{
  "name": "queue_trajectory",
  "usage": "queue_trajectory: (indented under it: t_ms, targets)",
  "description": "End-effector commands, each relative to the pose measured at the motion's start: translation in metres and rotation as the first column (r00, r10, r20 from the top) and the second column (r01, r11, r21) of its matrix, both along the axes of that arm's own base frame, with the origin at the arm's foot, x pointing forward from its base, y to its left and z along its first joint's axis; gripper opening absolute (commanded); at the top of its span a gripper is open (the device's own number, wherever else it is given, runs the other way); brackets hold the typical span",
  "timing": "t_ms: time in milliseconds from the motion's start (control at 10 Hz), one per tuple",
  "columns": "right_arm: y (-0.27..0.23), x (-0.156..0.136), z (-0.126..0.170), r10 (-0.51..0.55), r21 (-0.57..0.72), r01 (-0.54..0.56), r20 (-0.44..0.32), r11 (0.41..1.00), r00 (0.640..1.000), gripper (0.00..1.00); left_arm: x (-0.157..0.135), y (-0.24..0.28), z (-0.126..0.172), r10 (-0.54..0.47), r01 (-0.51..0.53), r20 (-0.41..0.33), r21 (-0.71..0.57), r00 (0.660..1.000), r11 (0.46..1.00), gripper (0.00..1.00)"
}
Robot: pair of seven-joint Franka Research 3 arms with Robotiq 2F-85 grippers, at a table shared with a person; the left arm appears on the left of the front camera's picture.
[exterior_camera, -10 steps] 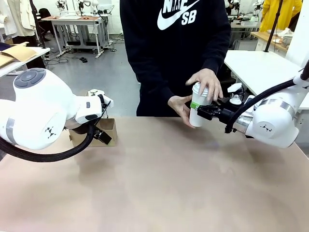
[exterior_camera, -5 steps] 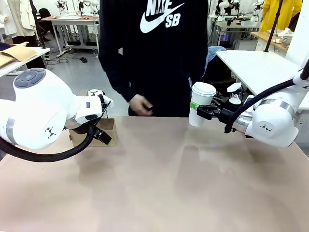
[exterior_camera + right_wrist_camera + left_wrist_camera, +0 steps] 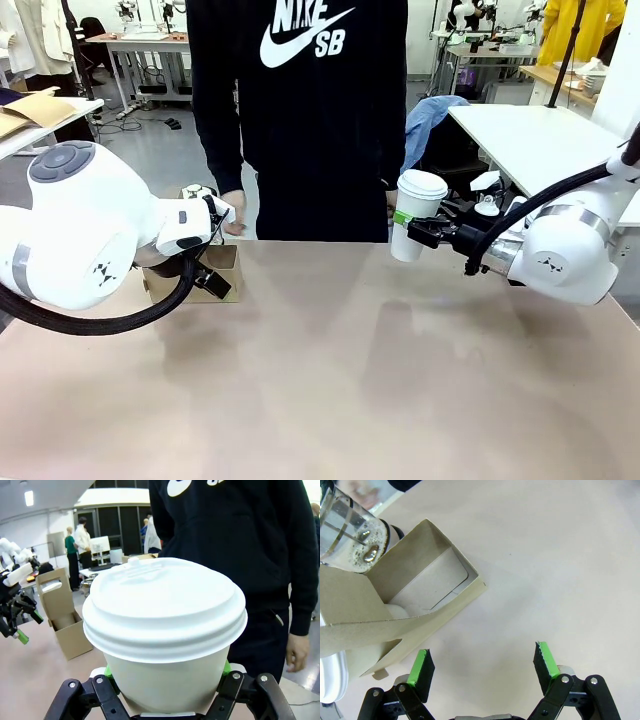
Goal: Pour a drink into a cup and package it in a carrier.
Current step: When a person places the Paper Cup Lid on the 600 ml Paper Cup , lift the 600 ml Paper Cup.
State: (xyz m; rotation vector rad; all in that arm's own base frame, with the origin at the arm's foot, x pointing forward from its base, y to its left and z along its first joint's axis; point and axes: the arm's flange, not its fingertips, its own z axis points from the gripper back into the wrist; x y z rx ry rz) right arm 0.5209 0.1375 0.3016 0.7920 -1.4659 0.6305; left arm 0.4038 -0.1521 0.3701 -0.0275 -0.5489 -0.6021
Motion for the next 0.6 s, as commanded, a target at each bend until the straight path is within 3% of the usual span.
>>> queue_trajectory:
  t_ms: [0, 300, 500]
  targets:
    - [0.003, -0.001, 0.007, -0.001, 0.005, 0.001, 0.015, 1.000, 1.000, 0.81, 0.000, 0.000, 0.000, 0.000, 0.000, 0.000, -0.001, 1.000, 1.000, 1.00]
    - [0.000, 0.000, 0.000, 0.000, 0.000, 0.000, 0.000, 1.000, 1.000, 0.81, 0.000, 0.000, 0.000, 0.000, 0.000, 0.000, -0.001, 1.000, 1.000, 1.00]
    - [-0.013, 0.001, 0.048, 0.065, -0.023, -0.064, 0.025, 0.998, 0.998, 0.81, 0.000, 0.000, 0.000, 0.000, 0.000, 0.000, -0.001, 1.000, 1.000, 1.00]
